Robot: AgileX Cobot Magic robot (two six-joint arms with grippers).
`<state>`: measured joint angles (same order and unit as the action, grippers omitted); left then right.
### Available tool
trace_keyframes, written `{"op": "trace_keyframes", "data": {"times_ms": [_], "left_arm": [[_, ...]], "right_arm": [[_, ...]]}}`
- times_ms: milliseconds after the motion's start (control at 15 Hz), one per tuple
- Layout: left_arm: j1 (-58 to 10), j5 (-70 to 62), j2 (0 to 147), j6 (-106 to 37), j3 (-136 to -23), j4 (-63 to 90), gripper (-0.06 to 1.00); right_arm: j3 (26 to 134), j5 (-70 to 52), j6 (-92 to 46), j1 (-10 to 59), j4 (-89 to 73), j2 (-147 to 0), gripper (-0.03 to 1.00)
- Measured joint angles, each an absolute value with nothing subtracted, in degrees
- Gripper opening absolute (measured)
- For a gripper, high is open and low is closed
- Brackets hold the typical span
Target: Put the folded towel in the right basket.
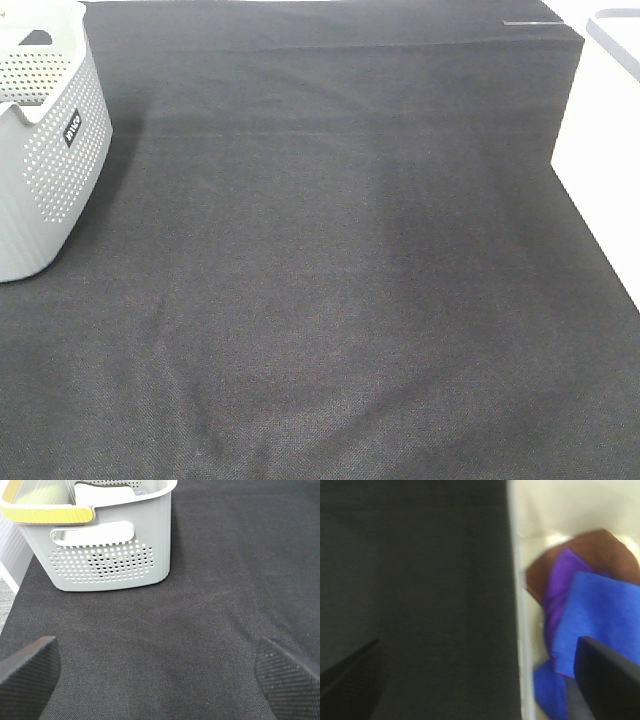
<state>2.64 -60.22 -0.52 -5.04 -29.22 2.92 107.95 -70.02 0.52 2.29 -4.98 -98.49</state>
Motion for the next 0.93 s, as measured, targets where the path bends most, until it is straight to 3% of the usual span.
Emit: {"op": "trace_keyframes", "data": {"times_ms": [133, 400, 467, 533, 600, 933], "left_arm": [[2.64, -60.22, -0.52, -5.04, -29.22, 2.92, 0.99], [2.64, -60.22, -0.52, -5.04, -29.22, 2.92, 0.99], [2.64, -60.22, -0.52, -5.04, -29.22, 2.92, 0.99], [2.64, -60.22, -0.52, -5.04, -29.22, 2.92, 0.99], [2.64, -60.22, -0.52, -5.04, -29.22, 2.92, 0.99], [2.64, -60.22, -0.52, -5.04, -29.22, 2.92, 0.99]], "right_arm": [[107.26, -69.73, 2.18, 4.13, -4.87, -95.11, 0.97], [94.60, -69.39, 3.50, 4.13, -2.52, -83.14, 0.97], [88.58, -69.44, 3.55, 4.13, -1.49, -78.04, 0.97], [74.89, -69.44, 3.61, 4.13, 0.00, -63.03, 0.97], [74.89, -69.44, 3.61, 4.13, 0.00, -63.03, 0.97], [44.18, -61.71, 3.61, 4.13, 0.00, -21.08, 0.97]]}}
